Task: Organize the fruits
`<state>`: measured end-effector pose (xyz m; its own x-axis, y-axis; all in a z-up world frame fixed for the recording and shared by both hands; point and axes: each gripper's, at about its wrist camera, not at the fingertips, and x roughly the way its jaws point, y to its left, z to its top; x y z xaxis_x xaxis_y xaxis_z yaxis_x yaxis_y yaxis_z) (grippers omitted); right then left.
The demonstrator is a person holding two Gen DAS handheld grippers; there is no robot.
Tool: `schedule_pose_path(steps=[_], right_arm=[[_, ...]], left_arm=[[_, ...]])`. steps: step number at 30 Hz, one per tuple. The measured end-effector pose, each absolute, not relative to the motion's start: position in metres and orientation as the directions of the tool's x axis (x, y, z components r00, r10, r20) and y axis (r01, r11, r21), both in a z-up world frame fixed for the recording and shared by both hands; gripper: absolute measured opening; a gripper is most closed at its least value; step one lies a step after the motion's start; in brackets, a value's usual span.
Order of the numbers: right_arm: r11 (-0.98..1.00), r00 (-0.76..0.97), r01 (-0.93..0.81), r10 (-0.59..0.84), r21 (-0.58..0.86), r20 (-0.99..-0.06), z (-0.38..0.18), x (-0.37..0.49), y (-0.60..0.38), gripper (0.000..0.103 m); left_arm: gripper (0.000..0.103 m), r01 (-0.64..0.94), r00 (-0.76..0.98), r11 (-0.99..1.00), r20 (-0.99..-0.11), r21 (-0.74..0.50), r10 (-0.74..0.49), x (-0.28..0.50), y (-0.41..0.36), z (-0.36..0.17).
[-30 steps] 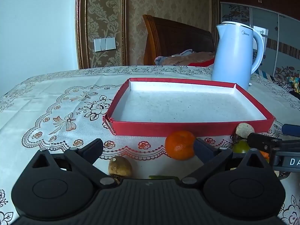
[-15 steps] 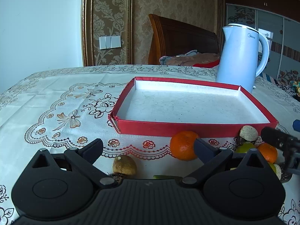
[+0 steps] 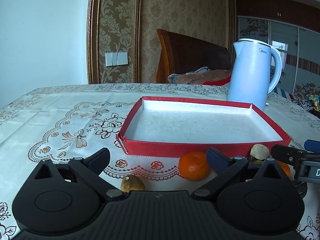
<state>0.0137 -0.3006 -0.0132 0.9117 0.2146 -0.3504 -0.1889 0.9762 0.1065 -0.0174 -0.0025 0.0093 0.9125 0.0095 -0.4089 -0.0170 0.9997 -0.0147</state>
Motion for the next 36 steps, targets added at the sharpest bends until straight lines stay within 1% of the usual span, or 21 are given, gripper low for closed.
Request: schedule_pose_path(steps=[6,10,15,19,25,33,36], right_arm=[[0.976,0.906,-0.181,0.214,0.123,-0.366,-0.015,0.017,-0.302,0.103],[0.977,0.900,-0.174,0.210,0.126,-0.383,-0.015,0.020,-0.302,0.103],[0.976,0.901,-0.174,0.210,0.128,-0.380,-0.015,0.020,-0.303,0.103],[0.978,0.899,-0.169,0.203,0.120,-0.389,-0.015,0.021,-0.302,0.103],[0.980,0.899,-0.181,0.200,0.085,-0.389,-0.014,0.020,-0.296,0.103],[0.976,0.889,-0.164,0.209,0.144,-0.407,-0.016,0.025,-0.306,0.103],[0.975,0.893,-0.157,0.208,0.158,-0.399,-0.016,0.024,-0.308,0.103]], left_arm=[[0.103,-0.041,0.907,0.999,-0.421,-0.013,0.032,-0.015,-0.001,0.009],[0.103,-0.036,0.880,0.999,-0.474,0.004,0.033,-0.010,-0.001,0.005],[0.103,-0.035,0.880,0.999,-0.473,0.025,0.043,-0.011,-0.004,0.004],[0.103,-0.048,0.861,0.999,-0.506,0.021,0.052,-0.007,-0.003,0.001],[0.103,-0.052,0.852,0.998,-0.521,0.021,0.056,-0.004,-0.001,-0.001],[0.103,-0.040,0.845,0.999,-0.532,0.025,0.048,-0.003,-0.003,-0.002],[0.103,-0.041,0.844,0.999,-0.534,0.025,0.048,-0.003,-0.003,-0.003]])
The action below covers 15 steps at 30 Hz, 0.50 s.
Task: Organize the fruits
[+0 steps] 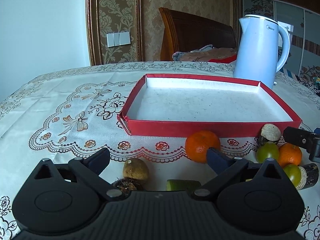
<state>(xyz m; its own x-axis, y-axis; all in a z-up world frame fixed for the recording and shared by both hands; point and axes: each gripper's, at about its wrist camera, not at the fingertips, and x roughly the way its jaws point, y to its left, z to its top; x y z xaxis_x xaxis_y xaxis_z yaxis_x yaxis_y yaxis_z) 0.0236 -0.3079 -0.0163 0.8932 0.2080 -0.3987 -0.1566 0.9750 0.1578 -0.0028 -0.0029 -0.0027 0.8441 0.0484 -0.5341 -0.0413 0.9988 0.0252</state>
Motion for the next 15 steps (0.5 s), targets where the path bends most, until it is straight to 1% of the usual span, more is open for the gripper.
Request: schedule_pose_path(steps=[11,15], right_arm=[[0.975,0.887,-0.155,0.208,0.159,-0.413,-0.0170,0.0264,-0.3072,0.103],[0.972,0.892,-0.143,0.209,0.188,-0.400,-0.0163,0.0237,-0.3136,0.103]], left_arm=[[0.103,-0.040,0.843,0.999,-0.536,0.026,0.048,-0.0024,-0.0022,-0.0029],[0.103,-0.041,0.842,0.999,-0.537,0.026,0.048,-0.0023,-0.0021,-0.0030]])
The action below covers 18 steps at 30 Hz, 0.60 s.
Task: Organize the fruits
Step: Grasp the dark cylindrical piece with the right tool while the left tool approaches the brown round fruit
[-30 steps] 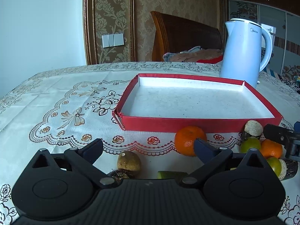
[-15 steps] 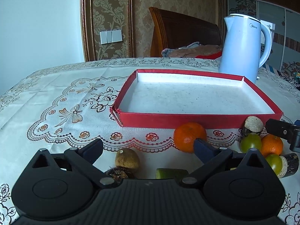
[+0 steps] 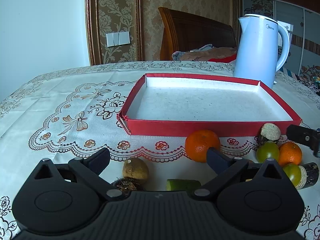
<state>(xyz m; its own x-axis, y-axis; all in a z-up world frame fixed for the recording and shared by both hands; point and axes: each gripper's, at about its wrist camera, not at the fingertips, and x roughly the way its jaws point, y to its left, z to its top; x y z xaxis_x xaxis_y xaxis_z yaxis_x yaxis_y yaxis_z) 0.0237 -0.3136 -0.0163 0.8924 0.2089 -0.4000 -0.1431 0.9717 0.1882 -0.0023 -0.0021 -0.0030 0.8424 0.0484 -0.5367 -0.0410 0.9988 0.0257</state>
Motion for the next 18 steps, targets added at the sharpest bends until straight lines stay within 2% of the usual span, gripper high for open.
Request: schedule_pose_path(steps=[13,15,17,18], right_arm=[[0.974,0.882,-0.194,0.225,0.117,-0.414,-0.017,-0.021,-0.356,0.103],[0.962,0.860,-0.249,0.272,0.110,-0.431,-0.019,-0.028,-0.351,0.100],[0.952,0.839,-0.293,0.302,0.091,-0.452,-0.022,-0.032,-0.342,0.087],[0.947,0.832,-0.310,0.310,0.078,-0.460,-0.023,-0.032,-0.337,0.085]], left_arm=[[0.103,-0.043,0.833,0.999,-0.551,0.018,0.046,-0.001,-0.001,-0.004],[0.103,-0.043,0.832,0.999,-0.553,0.017,0.045,0.000,-0.001,-0.004],[0.103,-0.043,0.833,0.999,-0.552,0.018,0.045,0.000,-0.001,-0.004],[0.103,-0.042,0.833,0.999,-0.552,0.017,0.045,0.000,-0.001,-0.004]])
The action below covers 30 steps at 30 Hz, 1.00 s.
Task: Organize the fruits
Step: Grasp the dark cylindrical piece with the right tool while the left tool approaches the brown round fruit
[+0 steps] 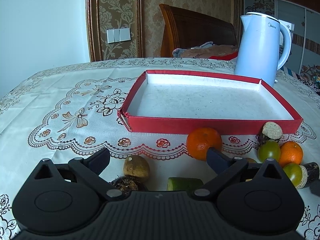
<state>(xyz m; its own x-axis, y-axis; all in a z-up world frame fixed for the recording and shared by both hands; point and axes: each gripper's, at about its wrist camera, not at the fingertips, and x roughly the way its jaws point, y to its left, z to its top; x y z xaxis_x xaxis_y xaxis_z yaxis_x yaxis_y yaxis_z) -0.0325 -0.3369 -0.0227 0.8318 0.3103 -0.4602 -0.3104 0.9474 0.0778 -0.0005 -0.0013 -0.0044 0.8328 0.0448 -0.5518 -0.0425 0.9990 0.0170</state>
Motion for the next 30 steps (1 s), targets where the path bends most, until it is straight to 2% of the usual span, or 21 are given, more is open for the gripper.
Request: schedule_pose_path(steps=[6,12,14,21,22,23,24,27,30], right_arm=[[0.936,0.807,-0.347,0.328,0.055,-0.492,-0.025,-0.030,-0.318,0.067],[0.939,0.808,-0.343,0.314,0.036,-0.498,-0.028,-0.030,-0.314,0.064],[0.943,0.810,-0.332,0.303,0.034,-0.502,-0.028,-0.028,-0.315,0.058],[0.970,0.827,-0.241,0.198,-0.014,-0.526,-0.028,-0.016,-0.316,0.054],[0.971,0.826,-0.239,0.194,-0.018,-0.529,-0.028,-0.014,-0.316,0.050],[0.970,0.827,-0.241,0.193,-0.023,-0.529,-0.027,-0.012,-0.315,0.041],[0.969,0.824,-0.247,0.195,-0.027,-0.532,-0.027,-0.009,-0.313,0.037],[0.968,0.814,-0.250,0.202,-0.016,-0.544,-0.027,-0.002,-0.314,0.037],[0.966,0.804,-0.252,0.243,0.060,-0.543,-0.026,0.004,-0.325,0.036]], left_arm=[[0.103,-0.040,0.831,0.999,-0.554,0.017,0.043,0.000,-0.002,-0.004],[0.103,-0.037,0.830,0.999,-0.556,0.019,0.041,0.000,-0.003,-0.004],[0.103,-0.038,0.830,0.999,-0.556,0.017,0.041,0.000,-0.003,-0.004],[0.103,-0.039,0.830,0.999,-0.557,0.015,0.041,0.001,-0.002,-0.004],[0.103,-0.040,0.831,0.999,-0.555,0.013,0.040,0.000,-0.002,-0.004],[0.103,-0.040,0.835,0.999,-0.549,0.009,0.038,0.000,-0.001,-0.004],[0.103,-0.040,0.840,0.999,-0.541,0.004,0.036,-0.001,0.001,-0.003],[0.103,-0.045,0.856,0.999,-0.515,0.009,0.043,-0.006,0.005,0.000],[0.103,-0.073,0.868,0.997,-0.492,-0.008,0.060,-0.015,0.022,0.006]])
